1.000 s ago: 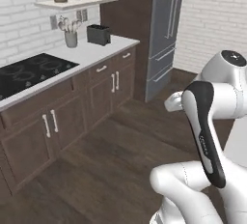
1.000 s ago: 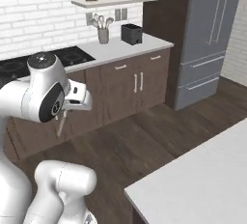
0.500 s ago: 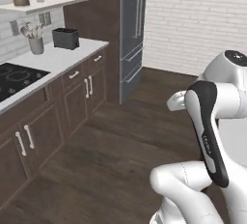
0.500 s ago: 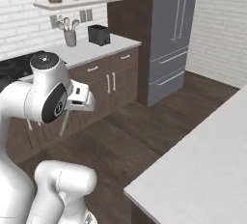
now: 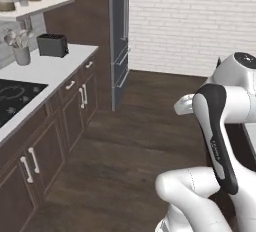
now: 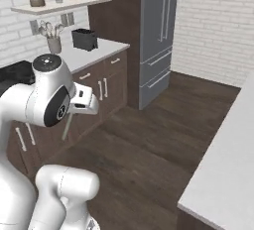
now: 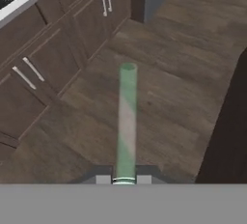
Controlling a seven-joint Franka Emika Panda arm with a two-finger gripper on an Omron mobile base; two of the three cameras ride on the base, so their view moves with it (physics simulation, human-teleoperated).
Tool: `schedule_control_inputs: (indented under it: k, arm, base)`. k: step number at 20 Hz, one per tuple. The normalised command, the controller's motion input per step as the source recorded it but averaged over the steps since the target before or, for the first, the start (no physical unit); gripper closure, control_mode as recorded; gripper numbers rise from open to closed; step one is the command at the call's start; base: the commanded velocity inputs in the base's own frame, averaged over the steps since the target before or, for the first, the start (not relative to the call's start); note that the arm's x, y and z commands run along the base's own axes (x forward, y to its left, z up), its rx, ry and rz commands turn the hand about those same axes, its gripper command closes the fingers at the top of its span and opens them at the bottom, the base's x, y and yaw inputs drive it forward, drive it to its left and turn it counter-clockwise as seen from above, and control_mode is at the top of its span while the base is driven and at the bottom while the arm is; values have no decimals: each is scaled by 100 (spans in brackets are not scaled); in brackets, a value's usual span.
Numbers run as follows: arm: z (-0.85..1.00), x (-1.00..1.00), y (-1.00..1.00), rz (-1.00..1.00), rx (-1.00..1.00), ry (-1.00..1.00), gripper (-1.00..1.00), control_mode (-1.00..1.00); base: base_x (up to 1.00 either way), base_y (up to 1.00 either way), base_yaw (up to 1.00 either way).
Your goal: Take a straw from the drawer in front and place it inside the glass cup on the dining counter.
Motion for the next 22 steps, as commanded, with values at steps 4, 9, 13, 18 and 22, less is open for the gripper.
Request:
schedule_control_inputs:
  k: [4,9,13,18,22]
  arm:
    - [0,0,0,0,0,0,100,100]
    - [0,0,0,0,0,0,100,100]
    - [0,0,0,0,0,0,100,100]
    - [0,0,0,0,0,0,100,100]
    - [0,0,0,0,0,0,100,100]
  base:
    - [20,92,-32]
    - [65,47,-25]
    - [99,5,-22]
    - [100,5,-23]
    - [100,6,-23]
